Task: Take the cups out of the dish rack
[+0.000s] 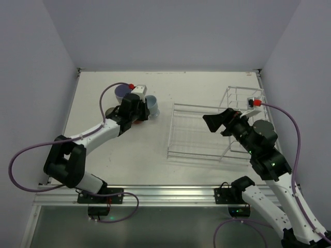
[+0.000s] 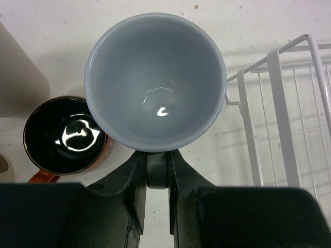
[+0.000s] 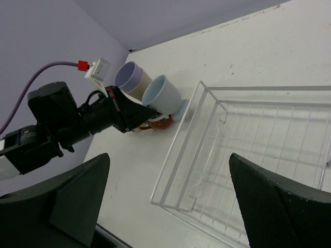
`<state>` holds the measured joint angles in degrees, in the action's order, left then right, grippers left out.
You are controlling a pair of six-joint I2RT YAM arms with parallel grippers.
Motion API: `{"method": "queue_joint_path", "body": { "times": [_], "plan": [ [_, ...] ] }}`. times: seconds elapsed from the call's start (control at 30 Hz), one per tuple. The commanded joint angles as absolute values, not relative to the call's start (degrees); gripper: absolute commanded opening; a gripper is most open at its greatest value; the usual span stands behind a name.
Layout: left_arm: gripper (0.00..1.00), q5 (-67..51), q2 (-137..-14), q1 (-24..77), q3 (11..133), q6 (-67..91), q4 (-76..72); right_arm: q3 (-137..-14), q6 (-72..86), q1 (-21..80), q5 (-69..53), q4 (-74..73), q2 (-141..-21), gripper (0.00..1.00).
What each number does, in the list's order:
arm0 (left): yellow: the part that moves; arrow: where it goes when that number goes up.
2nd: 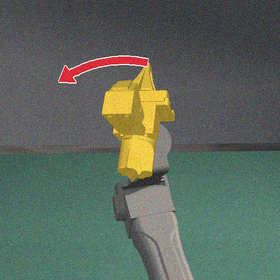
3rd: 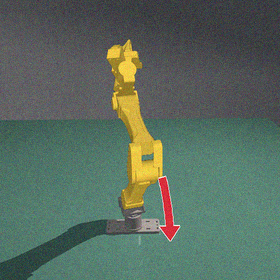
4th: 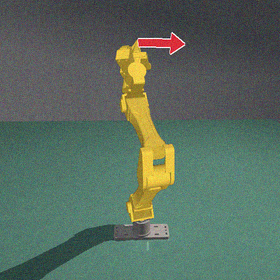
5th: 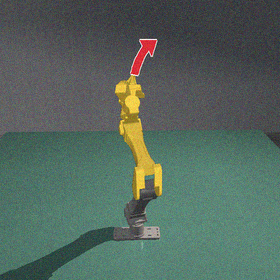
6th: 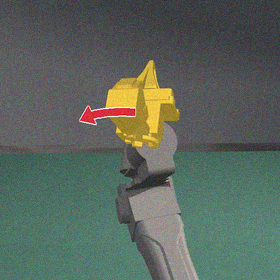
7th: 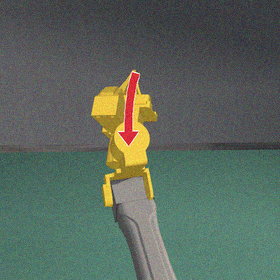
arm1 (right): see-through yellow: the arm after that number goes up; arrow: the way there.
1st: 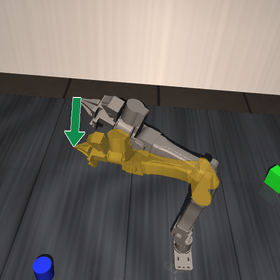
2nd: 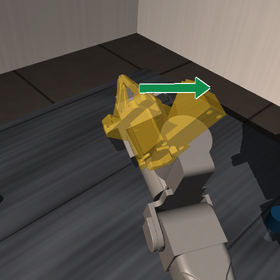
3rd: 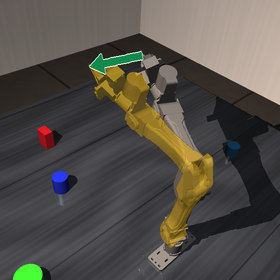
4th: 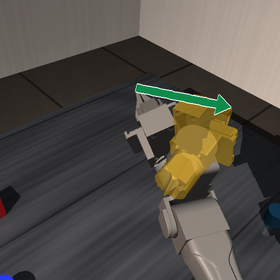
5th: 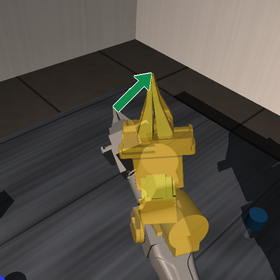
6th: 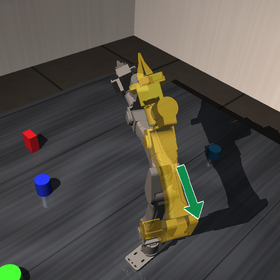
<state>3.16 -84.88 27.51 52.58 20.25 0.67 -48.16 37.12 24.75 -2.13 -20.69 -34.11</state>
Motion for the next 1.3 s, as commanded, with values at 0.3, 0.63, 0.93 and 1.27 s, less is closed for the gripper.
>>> {"method": "queue_joint_path", "body": {
  "times": [0.3,0.63,0.93,1.27],
  "plan": [
    [0.00,6.77,-89.12,28.12,53.52,18.11,-8.44,-53.00,36.03,25.22,-10.02,-21.18,-36.21,0.99],
    [0.00,8.52,-92.02,29.00,53.53,16.79,-8.79,-55.98,36.21,33.02,-8.19,-21.71,-36.65,0.99],
    [0.00,12.83,-93.52,30.67,52.82,15.64,-7.12,-58.36,36.39,40.96,-2.37,-22.68,-37.88,0.99],
    [0.00,19.86,-93.95,32.43,53.17,14.42,-4.57,-56.87,36.91,41.13,-1.58,-23.20,-36.83,0.99]
  ]
}}
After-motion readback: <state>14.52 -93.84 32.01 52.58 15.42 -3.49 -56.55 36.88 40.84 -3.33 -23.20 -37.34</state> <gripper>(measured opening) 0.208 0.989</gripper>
